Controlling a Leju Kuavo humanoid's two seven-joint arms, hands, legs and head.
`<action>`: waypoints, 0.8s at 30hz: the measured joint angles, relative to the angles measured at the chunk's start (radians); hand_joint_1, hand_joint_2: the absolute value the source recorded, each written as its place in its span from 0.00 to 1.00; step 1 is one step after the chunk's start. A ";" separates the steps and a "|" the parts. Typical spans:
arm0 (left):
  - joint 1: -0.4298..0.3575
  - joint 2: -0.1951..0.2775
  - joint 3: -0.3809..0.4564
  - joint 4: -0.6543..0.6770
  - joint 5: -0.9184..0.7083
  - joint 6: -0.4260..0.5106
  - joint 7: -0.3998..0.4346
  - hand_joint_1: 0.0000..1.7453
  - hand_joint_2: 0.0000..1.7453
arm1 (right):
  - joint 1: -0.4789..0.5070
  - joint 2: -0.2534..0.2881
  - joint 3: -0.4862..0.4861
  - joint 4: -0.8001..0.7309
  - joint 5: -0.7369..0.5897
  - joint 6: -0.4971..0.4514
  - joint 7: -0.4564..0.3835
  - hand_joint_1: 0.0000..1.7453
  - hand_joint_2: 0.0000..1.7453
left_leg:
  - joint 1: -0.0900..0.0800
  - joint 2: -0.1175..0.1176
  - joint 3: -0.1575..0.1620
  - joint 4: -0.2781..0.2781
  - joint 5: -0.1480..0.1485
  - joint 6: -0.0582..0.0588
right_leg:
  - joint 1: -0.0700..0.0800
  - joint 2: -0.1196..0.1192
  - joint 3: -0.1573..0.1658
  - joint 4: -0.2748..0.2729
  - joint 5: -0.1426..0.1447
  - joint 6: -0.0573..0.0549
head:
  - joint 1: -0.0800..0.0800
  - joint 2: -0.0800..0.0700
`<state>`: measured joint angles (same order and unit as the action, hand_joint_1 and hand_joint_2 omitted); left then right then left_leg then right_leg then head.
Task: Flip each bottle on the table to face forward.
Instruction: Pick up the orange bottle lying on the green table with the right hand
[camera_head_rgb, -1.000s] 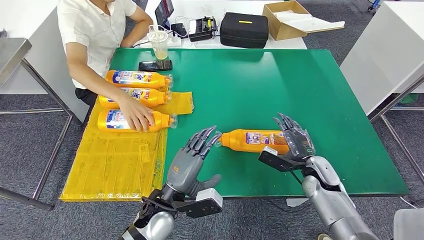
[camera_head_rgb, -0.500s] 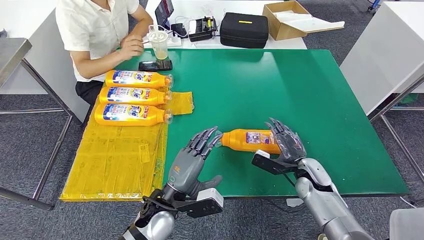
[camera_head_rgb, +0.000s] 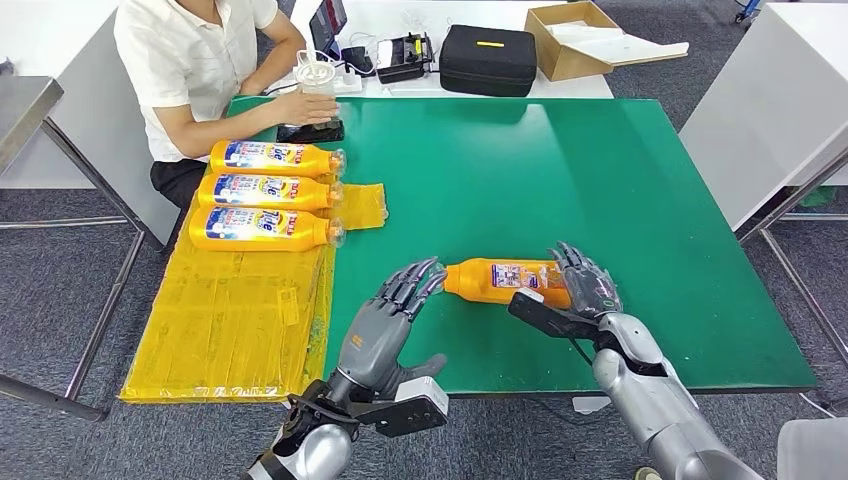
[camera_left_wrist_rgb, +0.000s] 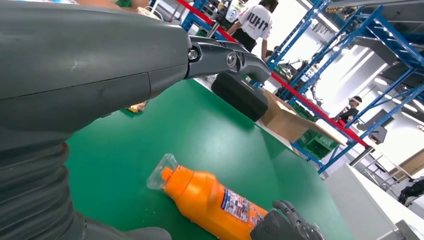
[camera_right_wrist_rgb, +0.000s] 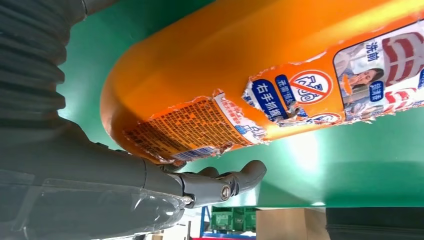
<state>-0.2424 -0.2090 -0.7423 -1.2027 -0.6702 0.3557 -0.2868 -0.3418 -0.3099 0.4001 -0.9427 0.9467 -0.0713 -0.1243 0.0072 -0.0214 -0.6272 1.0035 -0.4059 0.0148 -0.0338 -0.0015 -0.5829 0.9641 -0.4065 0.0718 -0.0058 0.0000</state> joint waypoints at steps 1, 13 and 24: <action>0.000 0.000 0.000 0.001 0.001 0.000 0.000 0.00 1.00 | -0.006 0.003 0.001 0.008 0.003 0.000 0.002 0.00 1.00 | 0.000 0.000 0.000 0.000 0.000 0.000 | 0.000 0.000 0.000 0.000 0.000 0.000 | 0.000 0.000; -0.015 -0.001 -0.010 0.017 0.015 0.005 -0.021 0.00 1.00 | -0.092 0.067 0.014 0.134 0.001 -0.018 -0.033 0.00 1.00 | 0.000 0.000 0.000 0.000 0.000 0.000 | 0.000 0.000 0.000 0.000 0.000 0.000 | 0.000 0.000; -0.025 -0.004 -0.024 0.029 0.018 0.005 -0.025 0.00 1.00 | -0.137 0.103 0.026 0.202 0.003 -0.020 -0.042 0.00 1.00 | 0.000 0.000 0.001 0.000 0.000 0.000 | 0.000 0.000 0.001 0.000 0.000 0.000 | 0.000 0.000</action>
<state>-0.2669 -0.2132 -0.7661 -1.1736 -0.6527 0.3606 -0.3113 -0.4792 -0.2066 0.4257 -0.7408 0.9499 -0.0911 -0.1661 0.0073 -0.0213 -0.6264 1.0036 -0.4058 0.0148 -0.0338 -0.0014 -0.5823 0.9641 -0.4064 0.0718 -0.0057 0.0000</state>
